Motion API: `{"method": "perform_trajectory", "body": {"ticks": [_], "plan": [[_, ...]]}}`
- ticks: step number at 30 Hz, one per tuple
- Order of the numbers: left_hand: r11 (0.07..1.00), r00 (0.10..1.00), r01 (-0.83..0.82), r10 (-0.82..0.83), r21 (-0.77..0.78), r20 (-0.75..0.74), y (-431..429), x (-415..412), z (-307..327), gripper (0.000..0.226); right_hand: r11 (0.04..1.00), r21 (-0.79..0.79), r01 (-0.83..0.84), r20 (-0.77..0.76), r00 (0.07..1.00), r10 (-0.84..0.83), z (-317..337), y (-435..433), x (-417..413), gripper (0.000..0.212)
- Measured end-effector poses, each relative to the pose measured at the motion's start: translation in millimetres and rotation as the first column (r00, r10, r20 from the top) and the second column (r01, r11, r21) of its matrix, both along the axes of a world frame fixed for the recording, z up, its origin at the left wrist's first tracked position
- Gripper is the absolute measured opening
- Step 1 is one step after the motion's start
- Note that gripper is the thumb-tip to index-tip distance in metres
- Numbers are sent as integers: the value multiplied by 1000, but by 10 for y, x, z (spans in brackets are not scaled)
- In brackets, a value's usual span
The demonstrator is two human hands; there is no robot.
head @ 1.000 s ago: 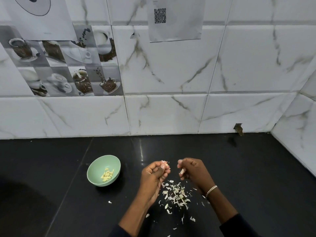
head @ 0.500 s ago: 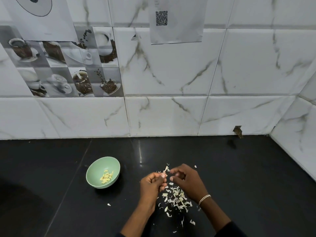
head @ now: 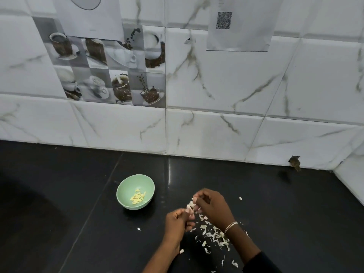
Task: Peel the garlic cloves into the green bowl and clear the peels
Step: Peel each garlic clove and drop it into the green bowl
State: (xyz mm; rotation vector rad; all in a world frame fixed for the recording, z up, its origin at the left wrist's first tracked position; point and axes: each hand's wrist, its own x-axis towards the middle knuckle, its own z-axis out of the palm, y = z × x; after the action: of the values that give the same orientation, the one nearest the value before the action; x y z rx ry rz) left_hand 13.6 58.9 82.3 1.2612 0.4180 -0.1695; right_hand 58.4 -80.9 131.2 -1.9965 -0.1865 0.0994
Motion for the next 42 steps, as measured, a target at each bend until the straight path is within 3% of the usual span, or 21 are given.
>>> {"method": "perform_trajectory", "body": {"ticks": [5,10,15,21,27,32,42], "plan": [[1000,992,-3,4,3,-126,216,-83,-156,23,993,79,-92,-120,988,101,-29,706,323,4],[995,980,-102,96,-24,-172,545,-96,-198,22,983,13,-185,-169,968,185,-120,1421,604,5],[984,966,-176,166,-33,-200,868,-131,-239,18,972,-120,-203,-182,967,179,-205,1885,765,21],[974,947,-224,209,-36,-243,1052,-195,-319,15,977,-140,-158,-211,969,127,-239,1989,883,15],[982,955,-187,173,-35,-240,975,-157,-338,15,997,50,-53,-165,984,61,-59,1447,836,11],[991,976,-126,117,-38,-183,704,-33,-287,18,987,144,64,-177,984,-38,60,491,590,8],[998,993,70,-70,-11,-95,-148,138,-180,15,899,-199,391,-220,876,-429,-629,-1417,-227,24]]}}
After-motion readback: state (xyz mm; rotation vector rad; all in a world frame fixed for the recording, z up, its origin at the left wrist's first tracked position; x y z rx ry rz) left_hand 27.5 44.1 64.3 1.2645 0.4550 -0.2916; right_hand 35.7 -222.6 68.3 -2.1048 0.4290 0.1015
